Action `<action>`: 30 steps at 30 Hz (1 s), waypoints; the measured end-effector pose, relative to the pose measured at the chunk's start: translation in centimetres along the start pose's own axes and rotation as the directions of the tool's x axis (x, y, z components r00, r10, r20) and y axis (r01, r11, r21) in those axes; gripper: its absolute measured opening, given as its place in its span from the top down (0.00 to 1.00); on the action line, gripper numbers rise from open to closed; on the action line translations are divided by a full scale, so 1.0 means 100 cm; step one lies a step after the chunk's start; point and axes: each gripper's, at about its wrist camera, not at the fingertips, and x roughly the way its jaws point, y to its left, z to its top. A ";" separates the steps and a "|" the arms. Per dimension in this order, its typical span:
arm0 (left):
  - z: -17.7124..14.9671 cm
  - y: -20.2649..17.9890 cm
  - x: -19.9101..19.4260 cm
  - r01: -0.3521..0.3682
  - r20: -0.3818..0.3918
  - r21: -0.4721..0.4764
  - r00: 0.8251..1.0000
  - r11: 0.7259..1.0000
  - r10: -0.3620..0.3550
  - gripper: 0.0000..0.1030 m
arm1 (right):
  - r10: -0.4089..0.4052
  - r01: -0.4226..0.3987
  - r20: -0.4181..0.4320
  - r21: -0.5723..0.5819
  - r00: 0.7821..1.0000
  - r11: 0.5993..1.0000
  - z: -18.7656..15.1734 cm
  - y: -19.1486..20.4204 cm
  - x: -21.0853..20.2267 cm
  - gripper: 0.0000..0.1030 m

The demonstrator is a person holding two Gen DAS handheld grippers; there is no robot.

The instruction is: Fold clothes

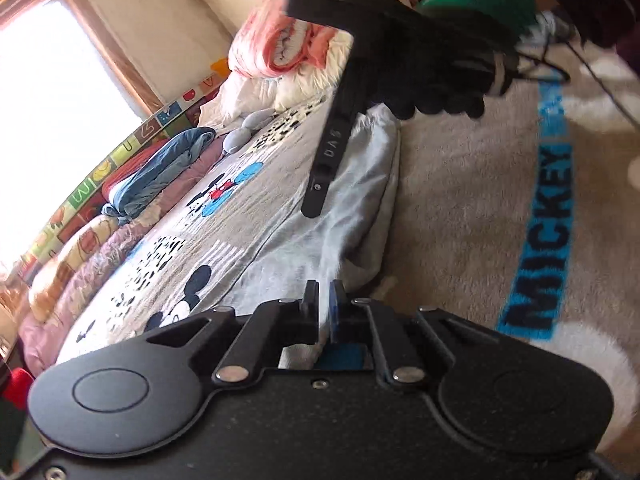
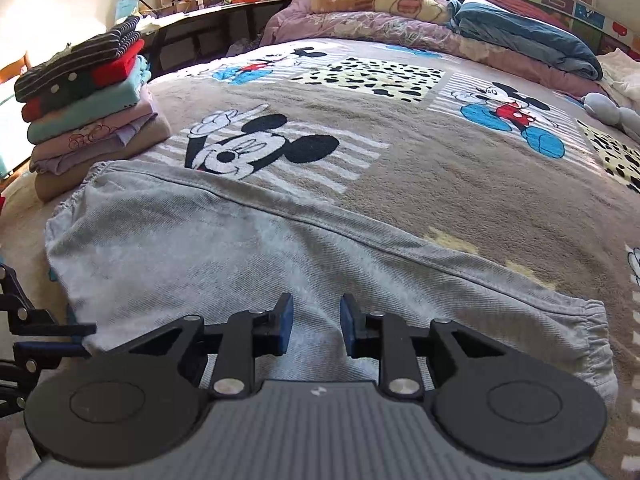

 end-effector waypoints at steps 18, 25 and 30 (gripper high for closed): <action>0.028 0.011 0.012 0.042 -0.002 -0.348 0.999 0.937 -0.045 0.94 | 0.002 -0.002 -0.014 -0.045 1.000 0.999 -0.041 0.002 -0.032 0.68; 0.037 0.006 0.054 0.032 -0.112 -0.461 0.989 0.887 -0.094 0.92 | 0.017 -0.018 0.023 0.043 1.000 0.999 -0.045 0.005 -0.018 0.67; 0.037 -0.005 0.049 0.023 -0.132 -0.376 0.988 0.926 -0.078 0.90 | 0.025 -0.029 0.036 0.113 0.999 0.993 -0.059 0.004 -0.021 0.64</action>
